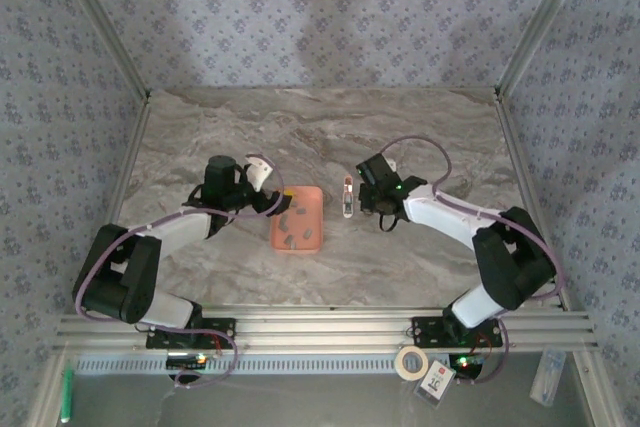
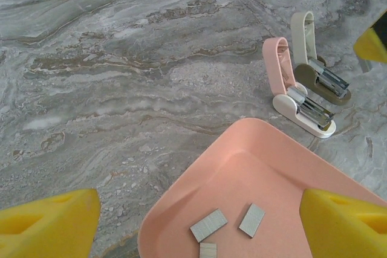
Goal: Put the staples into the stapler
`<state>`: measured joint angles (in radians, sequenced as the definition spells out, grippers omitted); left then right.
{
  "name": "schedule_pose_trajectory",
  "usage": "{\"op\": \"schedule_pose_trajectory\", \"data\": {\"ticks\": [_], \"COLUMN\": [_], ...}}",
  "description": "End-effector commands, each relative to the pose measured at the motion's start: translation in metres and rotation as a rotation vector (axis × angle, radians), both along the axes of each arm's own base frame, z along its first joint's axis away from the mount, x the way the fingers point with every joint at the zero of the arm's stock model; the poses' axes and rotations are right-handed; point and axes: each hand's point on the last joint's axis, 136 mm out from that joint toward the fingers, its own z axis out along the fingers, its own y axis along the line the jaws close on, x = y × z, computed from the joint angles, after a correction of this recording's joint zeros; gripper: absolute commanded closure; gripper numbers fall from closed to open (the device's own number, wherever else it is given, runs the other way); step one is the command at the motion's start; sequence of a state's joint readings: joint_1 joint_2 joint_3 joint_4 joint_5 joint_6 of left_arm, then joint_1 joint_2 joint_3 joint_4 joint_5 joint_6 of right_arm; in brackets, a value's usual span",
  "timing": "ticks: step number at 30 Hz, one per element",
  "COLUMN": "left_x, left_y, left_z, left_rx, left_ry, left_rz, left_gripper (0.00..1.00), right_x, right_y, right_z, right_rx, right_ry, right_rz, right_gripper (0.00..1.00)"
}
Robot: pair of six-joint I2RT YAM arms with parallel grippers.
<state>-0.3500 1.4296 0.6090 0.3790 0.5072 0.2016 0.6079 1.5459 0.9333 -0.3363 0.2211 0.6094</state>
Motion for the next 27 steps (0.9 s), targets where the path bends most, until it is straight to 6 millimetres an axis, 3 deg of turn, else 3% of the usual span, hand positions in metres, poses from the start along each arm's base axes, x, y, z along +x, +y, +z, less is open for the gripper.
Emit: {"op": "schedule_pose_trajectory", "data": {"ticks": [1,18,27], "left_x": [0.007,0.007,0.008], "left_y": [-0.007,-0.008,-0.008], "left_z": [0.013,0.012,0.013], "left_rx": [-0.012,-0.010,-0.011], "left_ry": [-0.052,-0.045,-0.047], "left_rz": [-0.023,-0.026,-0.028], "left_gripper": [0.14,0.14,0.14], "right_x": [0.007,0.009,0.011], "right_y": [0.005,0.004,0.004], "right_z": [0.000,-0.023,-0.023], "right_rx": [-0.034,-0.093,-0.100], "right_ry": [-0.006,0.052,0.043], "right_rz": [0.033,0.055,0.054], "right_gripper": [0.82,0.82,0.82]}}
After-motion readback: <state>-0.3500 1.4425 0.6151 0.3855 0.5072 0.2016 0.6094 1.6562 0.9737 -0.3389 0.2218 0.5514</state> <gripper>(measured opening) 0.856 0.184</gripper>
